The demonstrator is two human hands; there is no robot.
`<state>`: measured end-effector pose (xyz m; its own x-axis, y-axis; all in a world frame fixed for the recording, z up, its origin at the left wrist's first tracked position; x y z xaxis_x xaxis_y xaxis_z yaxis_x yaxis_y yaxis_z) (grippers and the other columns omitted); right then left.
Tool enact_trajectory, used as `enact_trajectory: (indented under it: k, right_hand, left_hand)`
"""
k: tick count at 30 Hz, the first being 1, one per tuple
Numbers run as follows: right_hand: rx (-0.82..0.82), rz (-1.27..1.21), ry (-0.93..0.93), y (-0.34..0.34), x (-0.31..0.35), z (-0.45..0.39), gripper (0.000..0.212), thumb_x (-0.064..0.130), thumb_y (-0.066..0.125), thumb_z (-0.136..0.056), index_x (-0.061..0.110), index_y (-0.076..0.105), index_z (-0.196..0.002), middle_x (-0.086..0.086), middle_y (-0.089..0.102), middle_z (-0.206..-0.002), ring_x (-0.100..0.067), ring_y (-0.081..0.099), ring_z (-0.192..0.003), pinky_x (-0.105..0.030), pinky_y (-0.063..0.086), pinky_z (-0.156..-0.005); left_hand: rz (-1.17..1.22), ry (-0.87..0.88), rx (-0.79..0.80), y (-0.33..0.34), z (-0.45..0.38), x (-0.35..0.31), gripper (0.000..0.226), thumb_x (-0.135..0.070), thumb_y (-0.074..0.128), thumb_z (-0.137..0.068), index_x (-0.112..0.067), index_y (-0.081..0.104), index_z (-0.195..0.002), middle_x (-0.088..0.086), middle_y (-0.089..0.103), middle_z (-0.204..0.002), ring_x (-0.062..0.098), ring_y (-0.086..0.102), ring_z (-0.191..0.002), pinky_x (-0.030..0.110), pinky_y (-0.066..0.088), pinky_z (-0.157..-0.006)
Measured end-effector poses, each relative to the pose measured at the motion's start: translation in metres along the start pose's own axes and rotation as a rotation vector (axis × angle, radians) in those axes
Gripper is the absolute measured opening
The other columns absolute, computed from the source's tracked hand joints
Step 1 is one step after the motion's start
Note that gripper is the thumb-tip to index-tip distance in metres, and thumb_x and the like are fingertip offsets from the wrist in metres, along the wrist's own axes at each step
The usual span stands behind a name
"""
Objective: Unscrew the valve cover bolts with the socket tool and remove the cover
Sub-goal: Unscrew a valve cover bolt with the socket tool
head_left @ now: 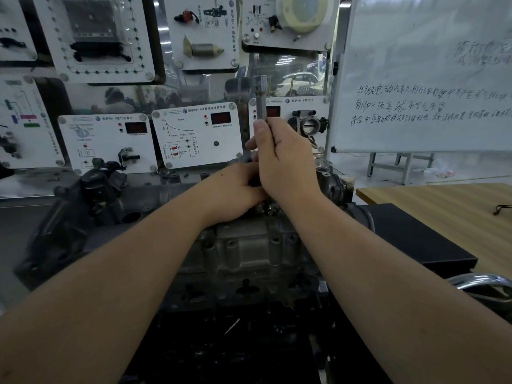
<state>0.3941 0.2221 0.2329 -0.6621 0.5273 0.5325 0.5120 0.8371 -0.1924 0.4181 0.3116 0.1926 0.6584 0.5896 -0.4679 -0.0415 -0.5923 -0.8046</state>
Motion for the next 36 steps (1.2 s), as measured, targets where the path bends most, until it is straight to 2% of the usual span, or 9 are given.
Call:
enact_trajectory:
  k: [5, 9, 15, 18, 21, 23, 29, 32, 36]
  right_hand:
    - [0.016, 0.001, 0.003, 0.0003, 0.0002, -0.0007, 0.023, 0.034, 0.06, -0.101, 0.017, 0.063, -0.116, 0.009, 0.071, -0.079, -0.003, 0.065, -0.073, -0.015, 0.048, -0.064]
    - [0.002, 0.021, -0.027, -0.0008, 0.0034, 0.0002, 0.021, 0.028, 0.055, -0.104, 0.009, 0.064, -0.108, 0.001, 0.072, -0.082, -0.013, 0.066, -0.075, -0.037, 0.055, -0.07]
    - [0.032, 0.013, 0.022, 0.0029, -0.0025, -0.0013, 0.023, 0.025, 0.043, -0.108, 0.012, 0.06, -0.102, 0.009, 0.069, -0.082, -0.002, 0.063, -0.072, -0.031, 0.055, -0.07]
    - [0.046, 0.023, 0.023, 0.0027, -0.0017, -0.0007, 0.023, 0.032, 0.053, -0.104, 0.015, 0.06, -0.118, 0.009, 0.069, -0.078, -0.006, 0.066, -0.074, -0.025, 0.052, -0.067]
    - [0.06, 0.071, -0.013, 0.0042, 0.0009, 0.0006, 0.024, 0.034, 0.057, -0.102, 0.012, 0.06, -0.094, -0.003, 0.068, -0.073, -0.014, 0.062, -0.068, -0.035, 0.05, -0.064]
    - [0.074, 0.073, -0.003, 0.0064, -0.0002, 0.0007, 0.033, 0.033, 0.052, -0.105, 0.005, 0.059, -0.088, -0.004, 0.07, -0.075, -0.016, 0.064, -0.07, -0.041, 0.052, -0.067]
    - [0.088, 0.07, -0.005, 0.006, 0.0022, 0.0001, 0.029, 0.03, 0.044, -0.109, 0.009, 0.057, -0.093, 0.003, 0.072, -0.08, -0.01, 0.067, -0.07, -0.043, 0.056, -0.07]
    - [0.035, 0.054, -0.029, 0.0013, 0.0051, -0.0002, 0.03, 0.029, 0.043, -0.109, 0.005, 0.058, -0.1, 0.008, 0.068, -0.078, -0.003, 0.064, -0.066, -0.036, 0.055, -0.066]
    - [-0.004, 0.019, -0.04, -0.0022, 0.0024, -0.0025, 0.026, 0.029, 0.043, -0.109, 0.008, 0.058, -0.103, 0.011, 0.066, -0.076, 0.012, 0.059, -0.062, -0.025, 0.052, -0.06]
  left_hand:
    - [-0.031, -0.001, -0.025, -0.0026, -0.0016, 0.0024, 0.01, -0.033, 0.061, -0.096, -0.027, 0.067, -0.101, -0.003, 0.073, -0.088, 0.01, 0.066, -0.08, 0.035, 0.055, -0.079]
    - [-0.034, 0.003, -0.037, -0.0026, -0.0026, 0.0014, 0.009, -0.032, 0.062, -0.095, -0.033, 0.062, -0.086, -0.006, 0.069, -0.079, 0.004, 0.063, -0.072, 0.029, 0.047, -0.066]
    - [-0.006, 0.008, -0.009, -0.0008, -0.0017, 0.0016, 0.007, -0.028, 0.06, -0.098, -0.03, 0.065, -0.093, -0.003, 0.071, -0.089, 0.014, 0.065, -0.083, 0.037, 0.053, -0.079]
    - [-0.043, 0.036, -0.029, -0.0021, -0.0021, -0.0008, 0.015, -0.029, 0.06, -0.098, -0.038, 0.059, -0.086, -0.011, 0.068, -0.083, 0.003, 0.063, -0.077, 0.021, 0.049, -0.071]
    - [-0.049, 0.05, -0.046, -0.003, -0.0026, -0.0023, 0.025, -0.022, 0.064, -0.094, -0.036, 0.055, -0.076, -0.018, 0.065, -0.067, -0.007, 0.059, -0.068, 0.01, 0.041, -0.058]
    - [-0.06, 0.058, -0.033, -0.001, -0.0031, -0.0022, 0.027, -0.02, 0.069, -0.091, -0.036, 0.054, -0.074, -0.024, 0.065, -0.074, -0.007, 0.059, -0.067, 0.01, 0.042, -0.058]
    - [-0.129, 0.035, 0.004, 0.0031, -0.006, 0.0049, 0.035, -0.023, 0.075, -0.088, -0.043, 0.049, -0.075, -0.029, 0.061, -0.068, -0.008, 0.057, -0.067, 0.011, 0.04, -0.057]
    - [-0.152, 0.029, 0.025, 0.0039, -0.0066, 0.0057, 0.035, -0.024, 0.076, -0.088, -0.045, 0.05, -0.077, -0.019, 0.062, -0.072, -0.006, 0.059, -0.071, 0.012, 0.041, -0.062]
    - [-0.157, 0.03, 0.047, 0.0063, -0.0065, 0.0051, 0.035, -0.021, 0.076, -0.088, -0.045, 0.052, -0.078, -0.025, 0.061, -0.073, -0.011, 0.059, -0.074, 0.007, 0.042, -0.067]
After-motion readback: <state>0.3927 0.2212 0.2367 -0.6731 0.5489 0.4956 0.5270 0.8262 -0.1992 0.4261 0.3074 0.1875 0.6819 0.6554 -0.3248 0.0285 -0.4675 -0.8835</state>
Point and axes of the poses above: each hand's wrist, its own z-axis away from the middle knuckle, its own y-axis out of the palm, x = y × z, the point moved 9 cm from there along -z, towards the middle knuckle
